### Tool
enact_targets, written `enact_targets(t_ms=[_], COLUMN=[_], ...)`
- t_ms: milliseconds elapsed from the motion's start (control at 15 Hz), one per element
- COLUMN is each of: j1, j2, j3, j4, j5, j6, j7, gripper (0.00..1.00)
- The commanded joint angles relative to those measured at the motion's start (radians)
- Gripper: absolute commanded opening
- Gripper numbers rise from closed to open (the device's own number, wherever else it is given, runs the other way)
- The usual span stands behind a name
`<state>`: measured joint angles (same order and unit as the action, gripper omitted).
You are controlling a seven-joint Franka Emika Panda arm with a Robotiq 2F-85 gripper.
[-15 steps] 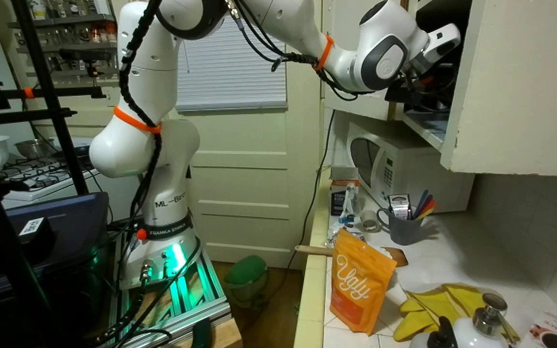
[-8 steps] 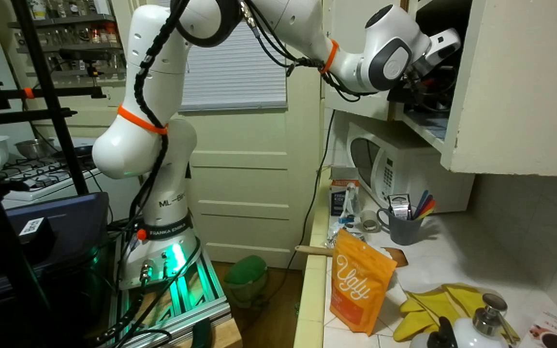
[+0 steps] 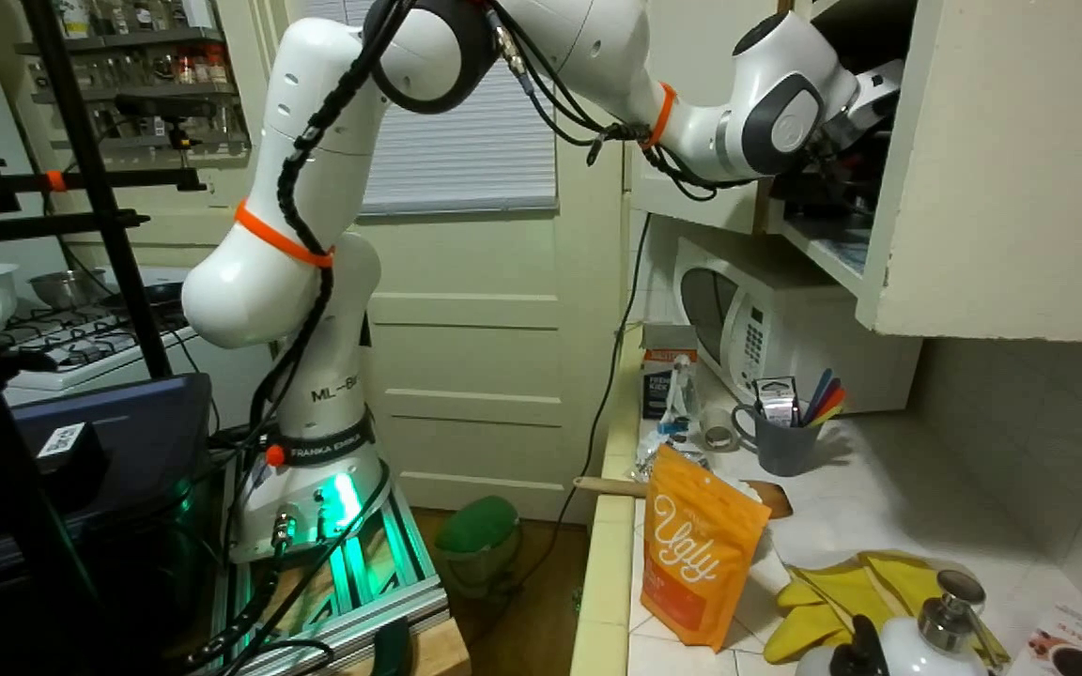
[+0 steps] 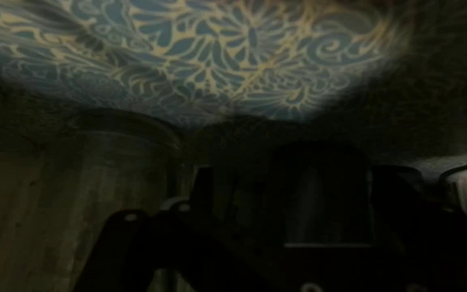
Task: Put the blue cup on the counter
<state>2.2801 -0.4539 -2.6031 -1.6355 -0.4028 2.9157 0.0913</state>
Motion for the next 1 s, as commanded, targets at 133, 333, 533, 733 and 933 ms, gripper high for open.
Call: enact_targets(t_ms=[133,333,533,733,933], j1=[0.037,0.046,0.049,0.043,0.026], j2=[-0.076,-0.097,-0.113,-0.108,-0.045], j3=[-0.008,-0.001,0.002,0.002,0.002], j4=[0.113,0.139,0.16,0.156,0.063], j5=[-0.094,-0.12,-0.146,-0.188,-0.173], j6=[-0.082,-0.095,-0.092,-0.096,-0.068], j7=[0.062,0.066,0.07,0.094,0.087], gripper=[0.92,0.58,0.42,0.42,0.42])
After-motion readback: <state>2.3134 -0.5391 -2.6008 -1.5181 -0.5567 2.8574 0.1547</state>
